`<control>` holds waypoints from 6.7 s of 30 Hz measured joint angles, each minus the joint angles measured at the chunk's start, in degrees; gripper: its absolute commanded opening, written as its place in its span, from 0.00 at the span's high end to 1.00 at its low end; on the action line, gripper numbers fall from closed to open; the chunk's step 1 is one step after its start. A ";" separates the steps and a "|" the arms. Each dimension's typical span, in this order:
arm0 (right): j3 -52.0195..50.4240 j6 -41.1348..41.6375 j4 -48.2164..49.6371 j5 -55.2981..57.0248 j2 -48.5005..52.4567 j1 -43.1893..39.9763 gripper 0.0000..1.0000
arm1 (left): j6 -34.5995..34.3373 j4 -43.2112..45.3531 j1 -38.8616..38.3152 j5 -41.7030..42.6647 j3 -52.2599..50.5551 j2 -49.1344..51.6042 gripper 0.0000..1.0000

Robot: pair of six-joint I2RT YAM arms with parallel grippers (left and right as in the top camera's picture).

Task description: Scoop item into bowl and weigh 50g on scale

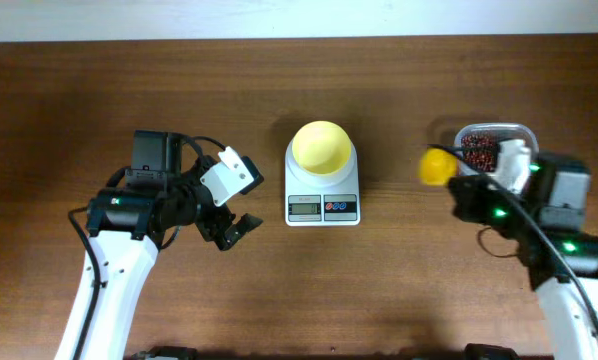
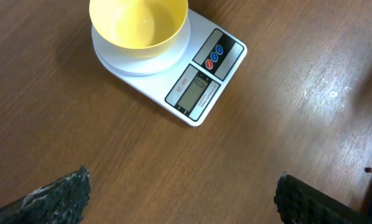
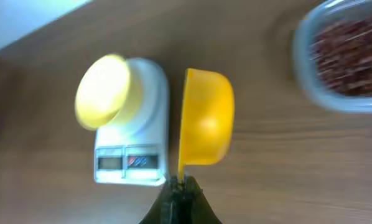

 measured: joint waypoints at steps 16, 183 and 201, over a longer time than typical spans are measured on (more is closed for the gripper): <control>11.45 -20.02 1.86 25.33 17.51 -5.70 0.96 | 0.00 0.02 0.00 0.00 -0.04 0.13 0.01; 12.35 -36.61 23.63 18.60 18.05 29.31 0.96 | 0.00 0.00 0.00 0.00 -0.11 0.13 0.01; 12.48 3.43 -6.93 38.16 17.75 7.80 0.96 | 0.02 0.00 0.00 0.00 -0.24 0.24 0.01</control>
